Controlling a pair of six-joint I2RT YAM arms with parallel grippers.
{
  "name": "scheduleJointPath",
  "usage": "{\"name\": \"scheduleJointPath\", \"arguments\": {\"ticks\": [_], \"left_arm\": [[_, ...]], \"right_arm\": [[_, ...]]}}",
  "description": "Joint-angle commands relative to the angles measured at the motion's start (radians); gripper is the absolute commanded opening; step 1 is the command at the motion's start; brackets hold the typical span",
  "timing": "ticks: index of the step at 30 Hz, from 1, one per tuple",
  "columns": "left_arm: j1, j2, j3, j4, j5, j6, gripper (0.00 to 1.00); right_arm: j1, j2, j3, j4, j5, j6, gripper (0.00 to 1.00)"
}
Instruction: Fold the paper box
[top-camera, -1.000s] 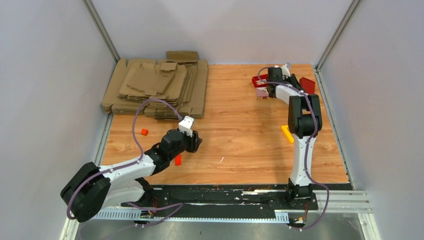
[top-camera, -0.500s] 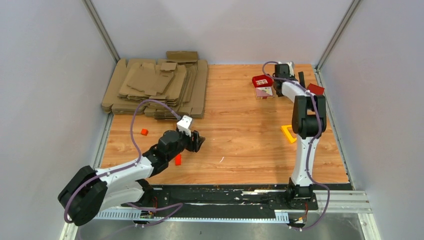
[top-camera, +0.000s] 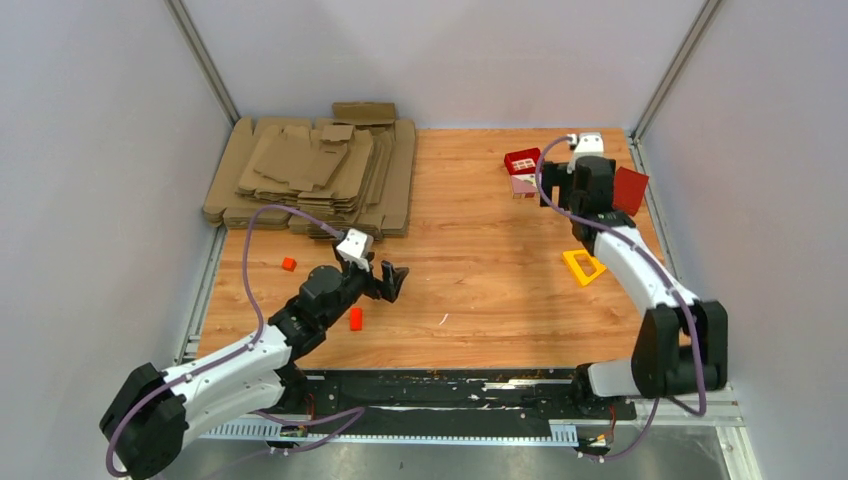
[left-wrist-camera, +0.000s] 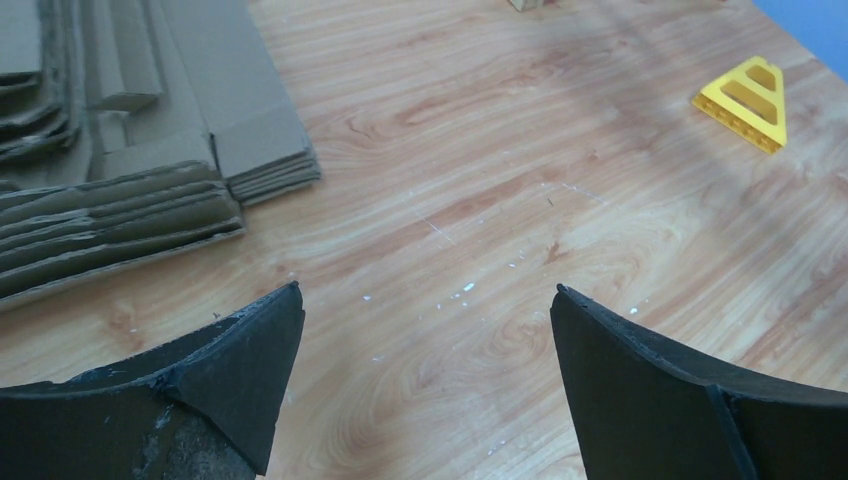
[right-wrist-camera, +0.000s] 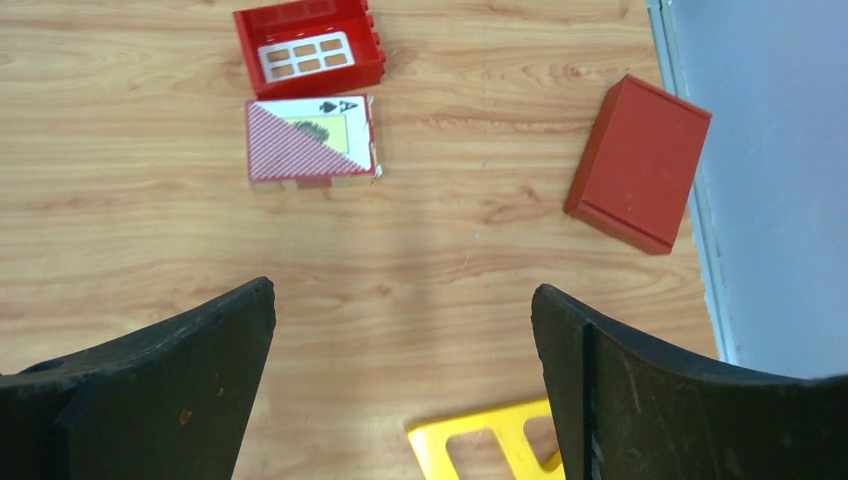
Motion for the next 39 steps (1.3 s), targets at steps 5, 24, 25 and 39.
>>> {"name": "scheduleJointPath", "arguments": {"ticks": [5,24,25,39], "left_arm": [[0.003,-0.106,-0.041,-0.018,-0.277,-0.015,1.0],[0.003,-0.187,-0.145,0.057,-0.565,0.074,1.0],[0.003,-0.183,-0.148,0.063,-0.564,0.065,1.0],[0.002,-0.081,-0.099,0.012,-0.66,-0.002,1.0]], "right_arm": [[-0.006,-0.309,-0.352,0.238,-0.159,0.121,1.0],[-0.006,-0.676,-0.762,0.309,-0.005,0.443,1.0],[-0.006,-0.673,-0.757,0.276,0.0,0.46,1.0],[-0.006,-0.801,-0.815,0.182,0.063,0.562,0.99]]}}
